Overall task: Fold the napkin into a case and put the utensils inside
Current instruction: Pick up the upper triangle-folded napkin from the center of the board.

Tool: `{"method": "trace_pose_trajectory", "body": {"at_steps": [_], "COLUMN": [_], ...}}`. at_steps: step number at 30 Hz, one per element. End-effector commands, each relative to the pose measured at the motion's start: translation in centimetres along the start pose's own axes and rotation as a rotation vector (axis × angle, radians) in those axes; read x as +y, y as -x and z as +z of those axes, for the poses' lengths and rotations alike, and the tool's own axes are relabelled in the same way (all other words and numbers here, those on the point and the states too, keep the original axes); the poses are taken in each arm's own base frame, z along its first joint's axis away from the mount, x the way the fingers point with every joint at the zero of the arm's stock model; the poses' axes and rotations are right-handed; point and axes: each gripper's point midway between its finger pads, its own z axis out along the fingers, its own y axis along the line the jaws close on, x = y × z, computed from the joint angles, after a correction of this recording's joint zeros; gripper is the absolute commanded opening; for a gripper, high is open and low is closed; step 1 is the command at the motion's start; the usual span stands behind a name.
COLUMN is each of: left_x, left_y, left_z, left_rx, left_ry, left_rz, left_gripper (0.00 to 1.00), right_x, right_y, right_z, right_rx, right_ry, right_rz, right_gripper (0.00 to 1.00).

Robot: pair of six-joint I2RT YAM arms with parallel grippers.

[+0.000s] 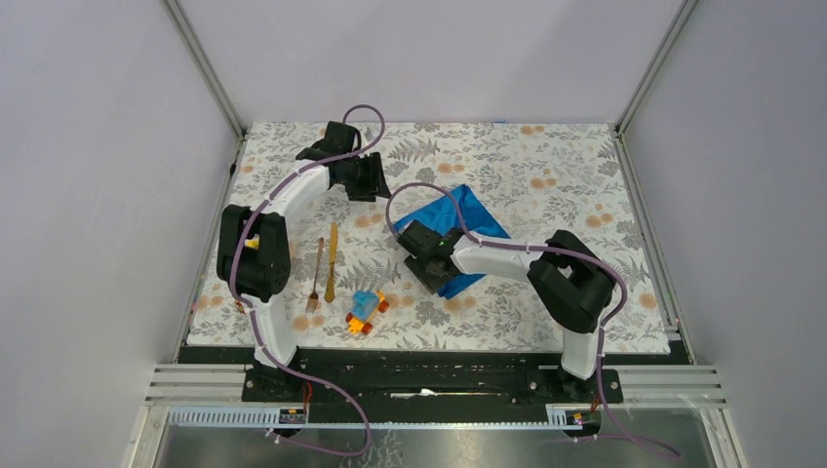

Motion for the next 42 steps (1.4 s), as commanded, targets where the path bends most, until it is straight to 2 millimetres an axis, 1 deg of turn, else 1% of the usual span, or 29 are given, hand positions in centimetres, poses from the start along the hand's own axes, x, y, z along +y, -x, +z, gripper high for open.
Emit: {"method": "trace_pose_trajectory", "body": {"at_steps": [1,2,3,4,5,7,8,9,10,12,13,14,17,21,23,26,28,31,33,35,38,40,42], "left_x": [-1.3,-1.4,-1.6,-1.7,-1.6,-1.2,-1.1,-1.0,-0.9,-0.9,-1.1,-1.0,-1.9,-2.9,-2.9,-3.0,-2.5,-1.6,-1.2,-1.1,-0.8,-0.7,-1.0], "left_y": [1.0,1.0,0.8,0.6,0.3,0.1,-0.5,-0.9,-1.7,-3.2,-3.8,-5.2,-6.6,-7.8,-8.1,-8.4,-8.9,-9.1,-9.0,-8.7,-7.6,-6.9,-6.7], "left_z": [-0.8,-0.8,-0.9,-1.0,-1.1,-1.9,-2.3,-2.7,-2.7,-2.8,-2.6,-2.3,-1.5,0.5,1.4,2.4,3.4,4.6,5.1,5.6,6.0,6.1,6.4], "left_rx": [-0.042,-0.041,-0.035,-0.032,-0.028,-0.051,-0.047,-0.058,-0.053,-0.044,-0.045,-0.033,-0.036,-0.033,-0.038,-0.047,-0.027,-0.02,-0.019,-0.026,-0.068,-0.088,-0.087], "left_ry": [-0.089,-0.105,-0.13,-0.161,-0.189,-0.257,-0.305,-0.343,-0.375,-0.401,-0.409,-0.407,-0.424,-0.374,-0.341,-0.328,-0.283,-0.233,-0.209,-0.202,-0.188,-0.182,-0.198], "left_rz": [-0.038,-0.055,-0.08,-0.107,-0.142,-0.217,-0.269,-0.312,-0.362,-0.434,-0.471,-0.521,-0.623,-0.673,-0.724,-0.786,-0.827,-0.89,-0.906,-0.905,-0.864,-0.831,-0.825], "left_gripper": [0.53,0.54,0.54,0.54,0.54,0.54,0.55,0.56,0.57,0.59,0.6,0.62,0.64,0.68,0.77,0.78,0.78,0.75,0.71,0.7,0.63,0.53,0.41], "right_x": [0.9,1.2,1.4,1.4,1.3,0.9,0.7,0.7,0.7,0.7,0.7,0.5,0.2,-0.2,-0.4,-0.5,-0.5,-0.6,-0.6,-0.5,-0.4,-0.4,-0.3], "right_y": [-5.4,-5.4,-5.5,-5.4,-5.4,-5.1,-4.8,-4.4,-3.7,-1.8,-0.8,0.1,2.0,3.0,3.2,3.3,3.5,3.7,3.9,4.0,3.8,3.7,3.6], "right_z": [2.8,3.1,3.3,3.5,3.6,3.7,3.5,3.3,2.9,1.6,0.7,-0.1,-2.4,-4.1,-4.4,-4.6,-4.8,-5.0,-5.1,-5.1,-5.0,-4.9,-5.1], "right_rx": [0.15,0.149,0.149,0.146,0.14,0.123,0.111,0.095,0.073,0.016,-0.013,-0.041,-0.107,-0.154,-0.164,-0.177,-0.189,-0.199,-0.204,-0.207,-0.202,-0.199,-0.201], "right_ry": [0.051,0.083,0.104,0.118,0.127,0.131,0.126,0.13,0.137,0.155,0.173,0.188,0.254,0.293,0.294,0.299,0.302,0.304,0.306,0.31,0.315,0.317,0.322], "right_rz": [0.023,0.039,0.055,0.078,0.098,0.118,0.124,0.125,0.126,0.149,0.167,0.192,0.258,0.293,0.294,0.297,0.299,0.3,0.299,0.298,0.297,0.296,0.292], "right_gripper": [0.53,0.5,0.4,0.26,0.15,0.03,0.0,0.0,0.0,0.0,0.0,0.0,0.0,0.0,0.0,0.0,0.0,0.0,0.0,0.0,0.0,0.0,0.0]}}
